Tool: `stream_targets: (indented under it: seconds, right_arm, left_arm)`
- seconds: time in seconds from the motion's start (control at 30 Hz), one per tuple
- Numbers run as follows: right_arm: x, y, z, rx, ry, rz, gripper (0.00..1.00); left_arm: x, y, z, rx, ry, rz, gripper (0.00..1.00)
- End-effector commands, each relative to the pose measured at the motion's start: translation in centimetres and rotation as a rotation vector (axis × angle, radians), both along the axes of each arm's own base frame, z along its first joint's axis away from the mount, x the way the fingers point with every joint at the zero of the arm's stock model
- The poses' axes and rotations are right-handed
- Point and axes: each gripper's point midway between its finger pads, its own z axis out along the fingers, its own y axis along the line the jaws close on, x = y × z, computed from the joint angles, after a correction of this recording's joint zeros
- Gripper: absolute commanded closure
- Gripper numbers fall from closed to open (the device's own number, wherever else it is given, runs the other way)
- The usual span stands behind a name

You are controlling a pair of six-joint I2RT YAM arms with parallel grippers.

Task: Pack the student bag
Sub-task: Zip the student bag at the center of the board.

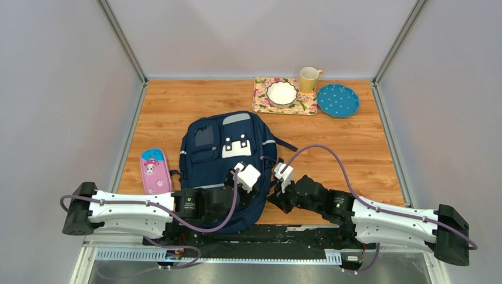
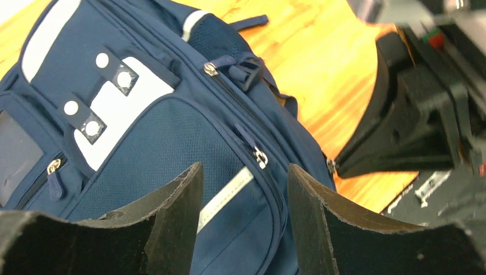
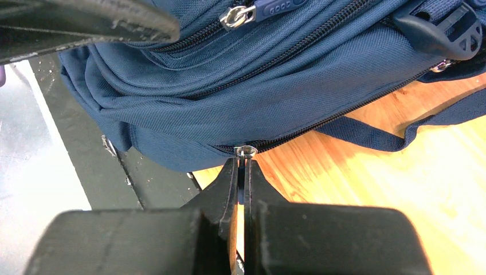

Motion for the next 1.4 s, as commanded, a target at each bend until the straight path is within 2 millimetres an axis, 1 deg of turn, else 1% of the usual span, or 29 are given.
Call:
stream_targets:
  seconds: [0.0,0.03,0.07,0.1,0.13,0.17,0.2,0.23,0.27,0.3,0.33,0.37,0.43,0.47,0.73,0.87,0.97,1.03,1.07,1.13,1.2,1.23,1.27,1.33,1.37]
  right_arm:
    - [0.2,1.2,3.3,0.112,-0.031,0.002,1.0]
    - [0.2,1.2,3.3,0.112,-0.033,0.002,1.0]
    - [0.2,1.2,3.5,0.114,-0.034,0.002,1.0]
    - [0.2,1.1,3.6,0.114,-0.036,0.002,1.0]
    - [0.2,1.1,3.6,0.114,-0.034,0.003,1.0]
    - [0.2,1.0,3.6,0.111,-0.036,-0.001,1.0]
    - [0.2,1.0,3.8,0.118,-0.039,-0.001,1.0]
    - [0.2,0.9,3.9,0.119,-0.041,-0.002,1.0]
    - [0.3,0.8,4.1,0.124,-0.044,-0.007,1.0]
    - [0.2,0.7,4.0,0.123,-0.044,-0.005,1.0]
    - [0.3,0.7,4.1,0.125,-0.047,-0.009,1.0]
    - [0.3,0.5,4.1,0.126,-0.049,-0.015,1.0]
    - [0.3,0.4,4.1,0.126,-0.05,-0.015,1.0]
    - [0.3,0.4,4.1,0.126,-0.049,-0.017,1.0]
    - [0.4,0.2,3.7,0.127,-0.041,-0.032,1.0]
    - [0.3,0.3,3.7,0.127,-0.044,-0.028,1.0]
    - [0.5,0.3,3.6,0.127,-0.044,-0.033,1.0]
    - [0.5,0.4,3.7,0.126,-0.046,-0.03,1.0]
    - [0.4,0.4,3.5,0.121,-0.042,-0.029,1.0]
    - [0.4,0.4,3.6,0.124,-0.04,-0.029,1.0]
    - [0.4,0.4,3.5,0.128,-0.038,-0.034,1.0]
    - [0.5,0.5,3.7,0.136,-0.04,-0.036,1.0]
    - [0.6,0.5,4.0,0.153,-0.047,-0.037,1.0]
    - [0.5,0.6,4.2,0.161,-0.05,-0.034,1.0]
    - [0.5,0.5,4.2,0.158,-0.054,-0.032,1.0]
  left_arm:
    - [1.9,-0.2,2.0,-0.071,0.019,0.218,0.37]
    - [2.0,-0.6,2.8,-0.104,0.041,0.249,0.37]
    - [2.3,-0.4,2.8,-0.093,0.041,0.282,0.38]
    - [2.3,-0.3,1.6,-0.024,0.045,0.297,0.38]
    - [2.3,-0.8,2.3,-0.045,0.062,0.31,0.38]
    - [2.3,-0.9,2.3,-0.033,0.066,0.316,0.38]
    - [2.2,-0.6,1.2,0.031,0.07,0.329,0.38]
    - [2.3,-1.0,1.7,0.017,0.083,0.346,0.38]
    - [2.2,-0.6,0.7,0.086,0.08,0.358,0.38]
    - [2.2,-0.6,0.5,0.106,0.083,0.365,0.38]
    - [2.2,-0.9,0.9,0.104,0.09,0.372,0.38]
    - [2.1,-0.6,0.0,0.158,0.094,0.375,0.38]
    - [1.9,-1.0,0.1,0.171,0.113,0.368,0.38]
    - [1.6,-1.0,-0.4,0.194,0.127,0.36,0.38]
    - [0.6,-0.1,-2.0,0.179,0.202,0.347,0.38]
    - [0.1,-0.2,-2.7,0.172,0.231,0.325,0.37]
    - [0.5,0.0,-3.2,0.183,0.24,0.34,0.37]
    - [1.4,0.5,-3.7,0.187,0.235,0.378,0.38]
    - [1.5,0.2,-4.1,0.188,0.257,0.37,0.41]
    - [2.2,0.4,-4.4,0.195,0.285,0.385,0.46]
    - [2.3,0.3,-5.1,0.215,0.303,0.371,0.64]
    - [2.2,0.4,-5.3,0.227,0.299,0.363,0.71]
    - [2.2,0.2,-5.4,0.227,0.296,0.349,0.8]
    - [2.2,0.6,-5.7,0.261,0.282,0.327,0.83]
    - [2.1,0.4,-5.6,0.262,0.28,0.308,1.0]
